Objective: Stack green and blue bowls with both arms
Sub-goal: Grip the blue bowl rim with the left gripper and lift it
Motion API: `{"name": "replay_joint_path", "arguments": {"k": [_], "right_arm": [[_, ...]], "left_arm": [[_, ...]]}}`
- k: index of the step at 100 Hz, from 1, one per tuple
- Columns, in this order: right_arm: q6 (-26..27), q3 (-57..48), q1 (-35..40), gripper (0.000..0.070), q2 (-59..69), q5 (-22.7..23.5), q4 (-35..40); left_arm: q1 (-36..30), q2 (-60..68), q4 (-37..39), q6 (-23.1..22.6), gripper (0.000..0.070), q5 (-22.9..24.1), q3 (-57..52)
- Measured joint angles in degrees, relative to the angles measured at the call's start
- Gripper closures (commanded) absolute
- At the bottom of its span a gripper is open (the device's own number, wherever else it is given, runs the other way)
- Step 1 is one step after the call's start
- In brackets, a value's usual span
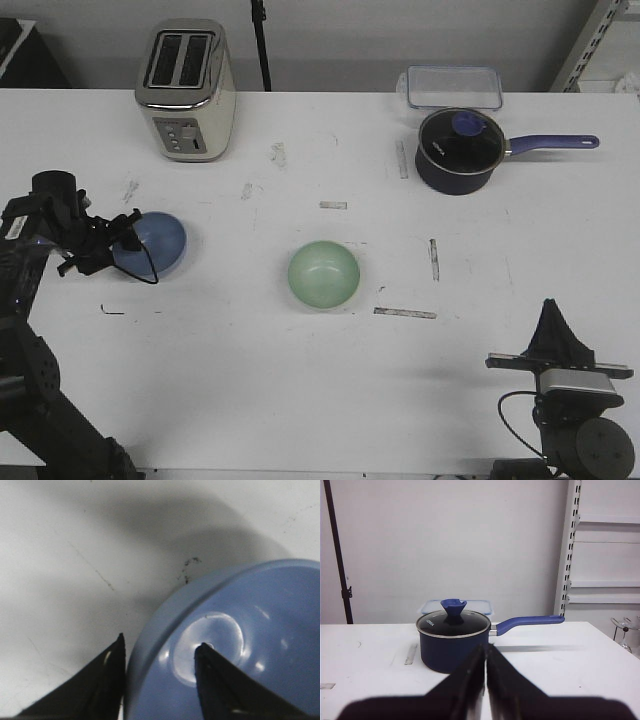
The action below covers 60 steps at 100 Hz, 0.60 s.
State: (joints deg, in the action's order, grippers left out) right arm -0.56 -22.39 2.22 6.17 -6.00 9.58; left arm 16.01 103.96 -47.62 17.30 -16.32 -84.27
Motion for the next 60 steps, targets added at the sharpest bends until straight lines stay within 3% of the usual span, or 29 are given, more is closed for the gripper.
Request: {"name": "replay_joint_path", "arguments": {"k": [22,60], "right_arm": [[0.0,0.0,0.0,0.0699,0.0,0.0,0.0],[0.0,0.0,0.0,0.0699,0.0,0.0,0.0]], "left_arm": [[-0.2,0.0,-0.1,0.0,0.0700,1.5,0.0],[-4.2,-1.9,-2.7,0.1,0.0699,1.9,0.0]]}}
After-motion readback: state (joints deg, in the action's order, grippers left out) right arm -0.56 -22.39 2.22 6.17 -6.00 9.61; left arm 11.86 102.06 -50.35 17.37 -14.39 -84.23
